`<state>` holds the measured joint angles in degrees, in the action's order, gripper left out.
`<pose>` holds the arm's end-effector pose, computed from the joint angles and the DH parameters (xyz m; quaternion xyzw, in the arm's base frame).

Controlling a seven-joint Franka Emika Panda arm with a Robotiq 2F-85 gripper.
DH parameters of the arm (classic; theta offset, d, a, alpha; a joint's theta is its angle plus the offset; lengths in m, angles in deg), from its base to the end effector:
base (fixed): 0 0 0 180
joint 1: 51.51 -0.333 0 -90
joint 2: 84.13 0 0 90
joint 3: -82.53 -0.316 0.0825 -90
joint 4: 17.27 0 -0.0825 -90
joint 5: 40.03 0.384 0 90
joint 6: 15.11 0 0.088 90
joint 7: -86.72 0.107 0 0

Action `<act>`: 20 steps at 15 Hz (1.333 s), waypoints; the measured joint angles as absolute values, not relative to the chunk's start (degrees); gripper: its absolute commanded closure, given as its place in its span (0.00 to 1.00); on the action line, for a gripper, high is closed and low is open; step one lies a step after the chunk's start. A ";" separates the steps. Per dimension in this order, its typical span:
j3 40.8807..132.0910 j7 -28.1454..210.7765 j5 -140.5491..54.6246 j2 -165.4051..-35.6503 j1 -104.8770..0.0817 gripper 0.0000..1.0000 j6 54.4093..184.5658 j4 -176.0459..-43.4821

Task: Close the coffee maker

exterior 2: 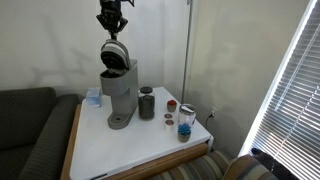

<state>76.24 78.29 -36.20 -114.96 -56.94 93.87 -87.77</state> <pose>0.7143 0.1335 0.4753 -0.9836 -0.1562 -0.0664 0.0617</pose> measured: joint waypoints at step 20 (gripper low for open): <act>76.50 84.94 -40.58 -114.57 -58.51 1.00 71.70 -80.53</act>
